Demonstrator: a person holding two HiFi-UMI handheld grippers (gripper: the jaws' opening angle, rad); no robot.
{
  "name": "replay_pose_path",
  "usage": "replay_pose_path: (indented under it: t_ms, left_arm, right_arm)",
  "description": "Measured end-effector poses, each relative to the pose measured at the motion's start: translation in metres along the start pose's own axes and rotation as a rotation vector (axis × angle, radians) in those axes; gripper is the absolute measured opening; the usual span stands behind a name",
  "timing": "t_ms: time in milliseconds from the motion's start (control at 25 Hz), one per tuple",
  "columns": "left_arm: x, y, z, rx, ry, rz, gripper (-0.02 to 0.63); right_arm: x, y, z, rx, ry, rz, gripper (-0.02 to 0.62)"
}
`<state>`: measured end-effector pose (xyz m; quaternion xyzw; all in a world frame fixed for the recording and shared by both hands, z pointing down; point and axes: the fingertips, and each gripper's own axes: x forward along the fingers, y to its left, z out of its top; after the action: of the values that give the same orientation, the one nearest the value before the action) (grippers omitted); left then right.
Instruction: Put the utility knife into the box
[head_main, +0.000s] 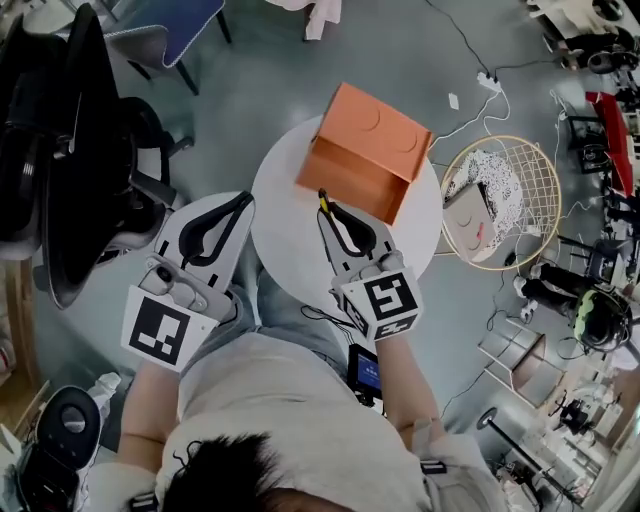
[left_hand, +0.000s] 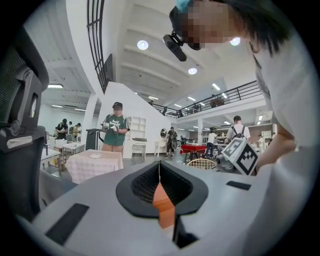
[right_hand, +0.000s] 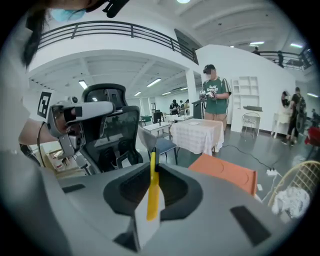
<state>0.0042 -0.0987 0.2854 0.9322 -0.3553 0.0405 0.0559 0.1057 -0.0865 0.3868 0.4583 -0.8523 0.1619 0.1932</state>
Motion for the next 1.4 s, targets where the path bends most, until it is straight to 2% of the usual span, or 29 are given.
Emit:
replay_pose_path:
  t_ms: [200, 440, 600, 1000, 1400]
  left_arm:
    - [0.023, -0.019, 0.006, -0.001, -0.015, -0.059, 0.014]
    - [0.034, -0.033, 0.006, -0.001, -0.022, -0.063, 0.014]
    - [0.031, -0.034, 0.003, -0.002, -0.004, -0.022, 0.014]
    - [0.022, -0.026, -0.010, -0.010, 0.055, 0.097, 0.014]
    - [0.016, -0.018, -0.023, -0.027, 0.095, 0.161, 0.014]
  right_arm:
    - [-0.018, -0.021, 0.003, -0.006, -0.018, -0.056, 0.060]
    - [-0.024, -0.051, -0.007, -0.022, -0.016, -0.094, 0.060]
    - [-0.018, -0.074, -0.012, -0.062, -0.003, -0.098, 0.060]
    - [0.019, -0.114, -0.037, -0.079, 0.074, -0.060, 0.060]
    - [0.057, -0.127, -0.084, -0.112, 0.223, 0.001, 0.060]
